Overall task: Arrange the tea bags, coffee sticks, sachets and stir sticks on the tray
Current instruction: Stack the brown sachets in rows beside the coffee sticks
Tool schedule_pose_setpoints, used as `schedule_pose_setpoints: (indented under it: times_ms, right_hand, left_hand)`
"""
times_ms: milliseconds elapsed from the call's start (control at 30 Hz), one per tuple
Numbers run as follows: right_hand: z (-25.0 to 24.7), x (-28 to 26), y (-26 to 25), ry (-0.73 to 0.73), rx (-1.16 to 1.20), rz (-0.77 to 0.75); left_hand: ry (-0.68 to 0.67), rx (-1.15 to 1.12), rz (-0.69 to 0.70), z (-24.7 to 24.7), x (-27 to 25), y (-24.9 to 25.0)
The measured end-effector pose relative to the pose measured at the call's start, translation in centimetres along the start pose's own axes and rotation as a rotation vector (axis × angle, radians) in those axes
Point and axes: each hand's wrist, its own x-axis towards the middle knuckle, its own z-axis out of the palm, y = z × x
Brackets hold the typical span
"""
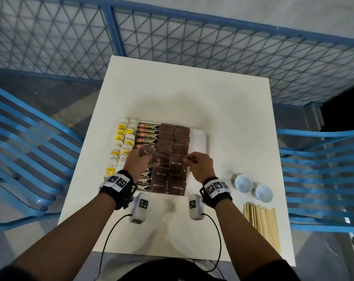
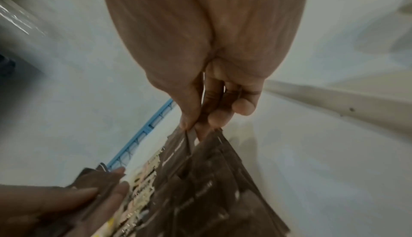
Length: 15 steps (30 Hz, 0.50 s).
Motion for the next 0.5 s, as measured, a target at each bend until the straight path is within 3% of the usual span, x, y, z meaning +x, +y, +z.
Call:
schedule_pose_setpoints:
  times_ms: [500]
  right_hand:
    - [1.4, 0.3, 0.8, 0.113, -0.076, 0.048]
  left_hand:
    - [-0.075, 0.043, 0.014, -1.5, 0.4, -0.8]
